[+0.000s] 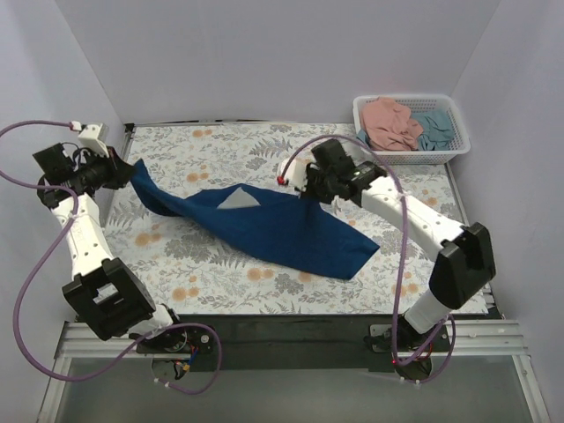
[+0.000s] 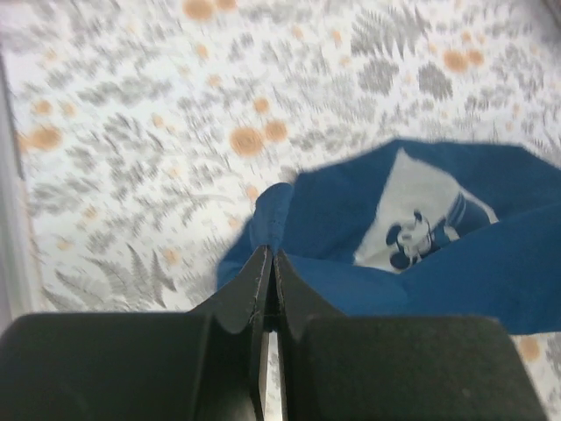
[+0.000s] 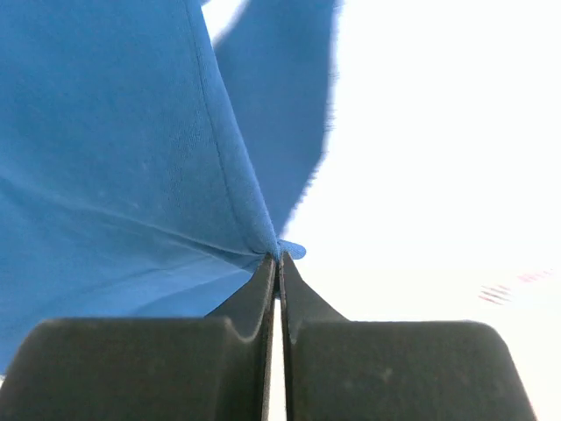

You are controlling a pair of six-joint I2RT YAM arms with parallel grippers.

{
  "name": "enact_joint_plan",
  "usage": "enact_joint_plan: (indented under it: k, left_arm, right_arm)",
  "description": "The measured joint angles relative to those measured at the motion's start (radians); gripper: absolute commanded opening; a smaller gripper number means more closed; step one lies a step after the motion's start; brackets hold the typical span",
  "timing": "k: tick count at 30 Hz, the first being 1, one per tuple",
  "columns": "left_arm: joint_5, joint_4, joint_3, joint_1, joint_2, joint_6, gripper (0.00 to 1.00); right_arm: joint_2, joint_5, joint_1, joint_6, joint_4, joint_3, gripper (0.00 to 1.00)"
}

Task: Fold and stack the t-shirts
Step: Flatten the tshirt out

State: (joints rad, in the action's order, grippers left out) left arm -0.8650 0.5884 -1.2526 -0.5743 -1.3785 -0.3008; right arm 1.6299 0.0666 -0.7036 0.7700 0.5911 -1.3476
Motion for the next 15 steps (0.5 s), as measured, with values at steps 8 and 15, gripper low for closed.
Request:
enact_joint_plan:
  k: [8, 15]
  left_arm:
    - [0.015, -0.211, -0.276, 0.0, -0.093, -0.247, 0.0]
    - [0.081, -0.404, -0.304, -0.002, 0.056, -0.389, 0.0]
  right_arm:
    - [-0.15, -0.139, 0.153, 0.007, 0.012, -0.304, 0.01]
    - [-0.217, -0.256, 0.152, -0.002, 0.013, -0.505, 0.01]
